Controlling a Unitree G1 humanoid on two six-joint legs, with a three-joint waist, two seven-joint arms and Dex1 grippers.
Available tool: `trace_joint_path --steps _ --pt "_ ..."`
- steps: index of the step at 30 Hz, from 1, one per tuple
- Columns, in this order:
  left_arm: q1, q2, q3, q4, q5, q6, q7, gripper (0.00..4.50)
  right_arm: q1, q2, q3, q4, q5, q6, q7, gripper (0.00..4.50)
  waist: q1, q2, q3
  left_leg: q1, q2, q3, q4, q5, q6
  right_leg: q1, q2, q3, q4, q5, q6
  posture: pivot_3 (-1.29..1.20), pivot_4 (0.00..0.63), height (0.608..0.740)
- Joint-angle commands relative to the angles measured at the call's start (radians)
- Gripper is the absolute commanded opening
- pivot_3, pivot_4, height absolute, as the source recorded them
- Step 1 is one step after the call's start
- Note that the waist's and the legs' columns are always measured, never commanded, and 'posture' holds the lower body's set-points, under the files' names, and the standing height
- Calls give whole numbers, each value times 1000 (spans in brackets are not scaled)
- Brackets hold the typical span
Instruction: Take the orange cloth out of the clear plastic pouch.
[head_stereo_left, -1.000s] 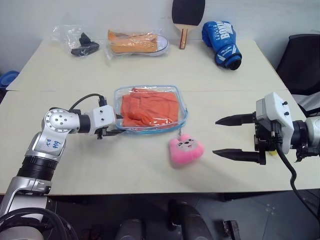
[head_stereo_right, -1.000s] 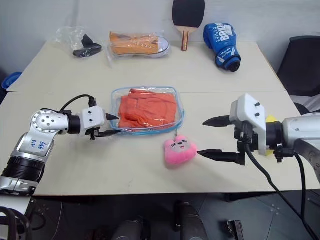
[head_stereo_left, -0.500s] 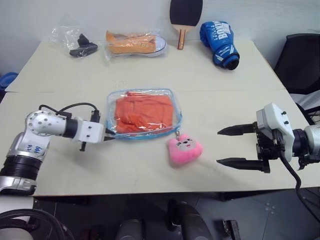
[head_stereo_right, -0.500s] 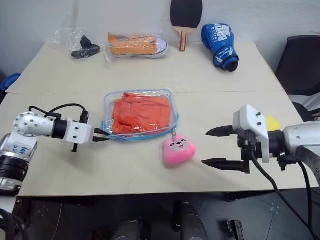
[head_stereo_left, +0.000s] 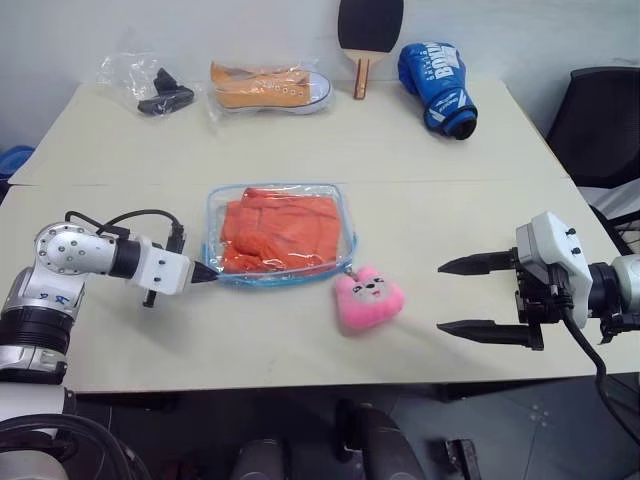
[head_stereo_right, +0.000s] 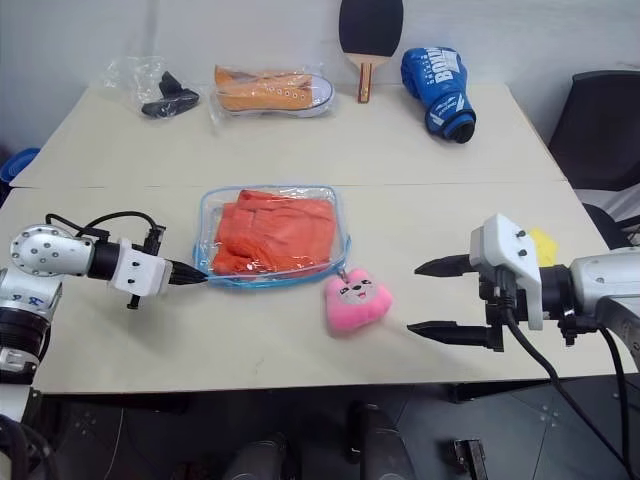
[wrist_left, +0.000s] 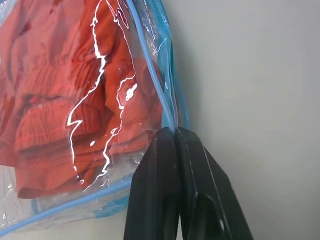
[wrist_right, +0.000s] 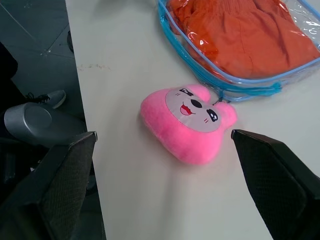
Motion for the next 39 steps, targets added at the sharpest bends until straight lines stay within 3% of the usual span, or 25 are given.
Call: trace_joint_path --steps 1,11,15,19,21,25,27,30,39 --pt "-43 22 19 42 14 5 31 18 -5 -1 -11 -22 -1 -19 -4 4500 0 0 0 0 0 0 0 0 0 0 0 0 0 0 0 0 150 740" --pt "30 26 38 -164 -114 227 -38 18 -16 7 5 -16 -9 -25 -11 4500 -1 0 0 0 0 0 0 0 0 0 0 -1 0 0 0 0 150 740" --pt "58 47 45 -206 -115 262 -53 890 -16 9 19 -12 -18 -37 -14 4500 -2 0 0 0 0 1 0 0 0 0 0 0 0 0 0 0 150 740" --pt "84 79 63 -235 -119 296 -53 2067 -14 8 24 -9 -22 -45 -14 4500 -10 0 0 0 0 1 0 0 0 0 0 1 0 0 0 0 150 740" --pt "108 117 90 -330 -212 503 -104 2599 -8 6 20 -6 -27 -49 -10 4500 -12 0 0 0 0 0 0 0 0 0 1 1 0 0 0 0 150 740" --pt "67 162 126 -617 -502 1106 -130 2599 2 -1 9 -1 -33 -54 -4 4500 -12 0 0 0 1 1 1 0 0 -1 1 0 2 0 0 0 150 740" --pt "12 128 102 -711 -570 1275 -102 2599 0 -4 5 0 -32 -52 -5 4500 -4 0 0 0 0 1 3 0 0 0 1 0 1 0 1 0 150 740" --pt "-64 20 17 -781 -549 1357 -52 2599 0 -9 -1 5 -41 -57 -7 4500 8 0 0 -1 -1 0 6 -1 1 3 2 2 1 0 2 0 150 740" --pt "-217 -318 -281 -607 -259 1193 -6 2599 26 0 5 8 -129 -86 -66 4500 10 0 0 -1 -1 0 12 -4 -3 3 12 9 3 0 1 0 150 740"
